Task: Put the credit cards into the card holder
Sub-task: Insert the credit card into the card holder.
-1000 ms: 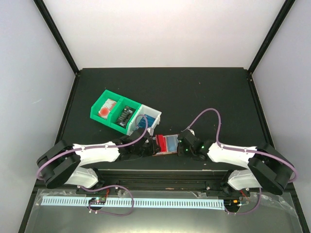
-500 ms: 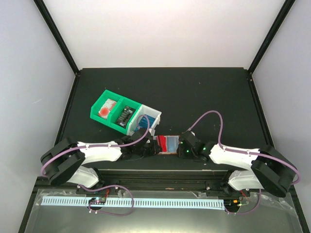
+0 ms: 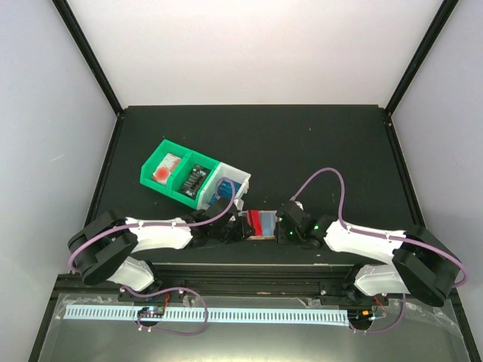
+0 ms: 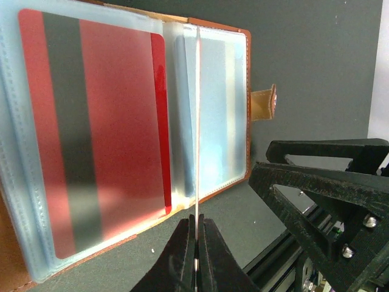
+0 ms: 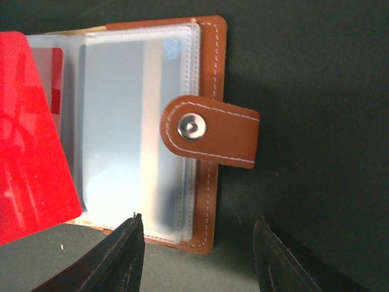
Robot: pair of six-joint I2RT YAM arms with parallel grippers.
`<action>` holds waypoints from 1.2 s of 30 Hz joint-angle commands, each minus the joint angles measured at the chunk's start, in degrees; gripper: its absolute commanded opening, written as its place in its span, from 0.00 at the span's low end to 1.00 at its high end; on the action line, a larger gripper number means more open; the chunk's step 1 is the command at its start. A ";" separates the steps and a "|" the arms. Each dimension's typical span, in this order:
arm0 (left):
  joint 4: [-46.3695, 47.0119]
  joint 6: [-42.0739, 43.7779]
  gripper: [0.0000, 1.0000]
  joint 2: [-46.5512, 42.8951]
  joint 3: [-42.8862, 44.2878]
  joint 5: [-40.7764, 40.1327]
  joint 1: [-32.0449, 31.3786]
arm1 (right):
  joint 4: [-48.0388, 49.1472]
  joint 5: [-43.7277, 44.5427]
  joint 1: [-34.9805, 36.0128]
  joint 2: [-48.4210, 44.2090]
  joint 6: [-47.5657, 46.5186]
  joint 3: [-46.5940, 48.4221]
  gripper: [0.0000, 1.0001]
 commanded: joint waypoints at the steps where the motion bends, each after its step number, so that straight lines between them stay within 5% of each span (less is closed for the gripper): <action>1: 1.23 -0.01 0.02 0.23 1.97 0.18 -0.27 | -1.41 1.55 0.22 1.28 -2.36 2.57 0.51; 36: -7.77 -0.81 0.06 2.89 4.54 1.34 1.40 | -0.62 1.09 0.22 9.01 -1.54 3.82 0.40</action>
